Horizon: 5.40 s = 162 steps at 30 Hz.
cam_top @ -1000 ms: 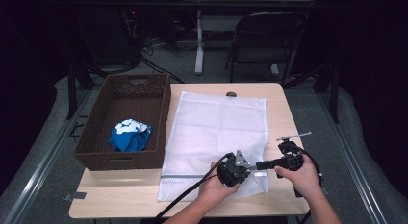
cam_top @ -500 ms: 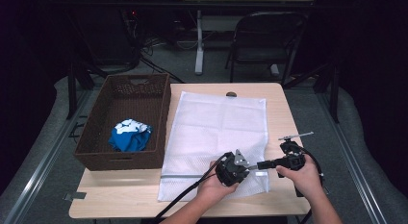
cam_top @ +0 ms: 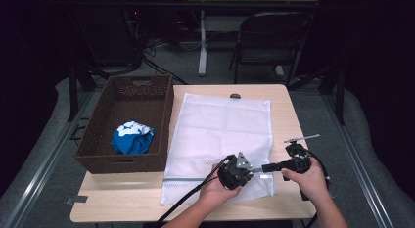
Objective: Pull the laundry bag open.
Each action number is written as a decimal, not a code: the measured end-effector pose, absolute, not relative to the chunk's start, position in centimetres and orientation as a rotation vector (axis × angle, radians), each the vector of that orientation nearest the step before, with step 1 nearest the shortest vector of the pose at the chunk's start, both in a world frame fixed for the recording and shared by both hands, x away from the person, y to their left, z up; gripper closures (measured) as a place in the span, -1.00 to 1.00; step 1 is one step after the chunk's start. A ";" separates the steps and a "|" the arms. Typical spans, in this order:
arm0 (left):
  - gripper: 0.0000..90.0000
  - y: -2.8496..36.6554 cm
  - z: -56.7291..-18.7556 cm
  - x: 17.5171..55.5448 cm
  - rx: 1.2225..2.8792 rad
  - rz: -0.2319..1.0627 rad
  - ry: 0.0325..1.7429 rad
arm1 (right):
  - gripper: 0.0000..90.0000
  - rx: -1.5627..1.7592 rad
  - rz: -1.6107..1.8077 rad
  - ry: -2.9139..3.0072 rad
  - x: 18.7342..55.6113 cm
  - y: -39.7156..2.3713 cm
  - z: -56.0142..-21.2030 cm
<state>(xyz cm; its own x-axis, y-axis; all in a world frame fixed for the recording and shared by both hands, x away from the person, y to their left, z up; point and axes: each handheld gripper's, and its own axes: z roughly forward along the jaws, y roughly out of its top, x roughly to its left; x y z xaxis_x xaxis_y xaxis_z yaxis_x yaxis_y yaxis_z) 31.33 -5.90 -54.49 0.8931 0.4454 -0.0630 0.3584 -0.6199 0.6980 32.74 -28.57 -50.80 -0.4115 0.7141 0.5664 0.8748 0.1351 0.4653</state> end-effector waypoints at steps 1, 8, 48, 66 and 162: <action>0.82 -5.9 -54.5 31.3 2.301 0.152 0.574 | 0.88 -1.573 -1.137 -2.202 32.7 -28.5 -50.8; 0.81 -5.7 -54.3 31.1 2.273 0.157 0.583 | 0.88 -1.579 -1.137 -2.206 32.7 -28.6 -50.8; 0.80 -6.4 -54.1 31.2 2.243 0.138 0.569 | 0.88 -1.542 -1.132 -2.204 32.6 -27.8 -50.9; 0.84 -6.6 -54.4 31.1 2.259 0.157 0.564 | 0.88 -1.551 -1.143 -2.196 32.6 -28.1 -50.8; 0.92 -2.7 -54.1 33.4 2.245 -0.172 0.910 | 0.89 -1.618 -1.173 -2.228 32.0 -30.0 -50.0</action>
<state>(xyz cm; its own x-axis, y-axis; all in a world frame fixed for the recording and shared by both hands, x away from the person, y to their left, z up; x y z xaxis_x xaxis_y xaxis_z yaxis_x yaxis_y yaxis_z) 33.42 -2.68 -54.15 0.7446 0.5619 -0.3602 0.6546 -0.5095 0.5584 32.02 -30.03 -50.00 -0.4076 0.7428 0.5312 0.8585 0.1133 0.5002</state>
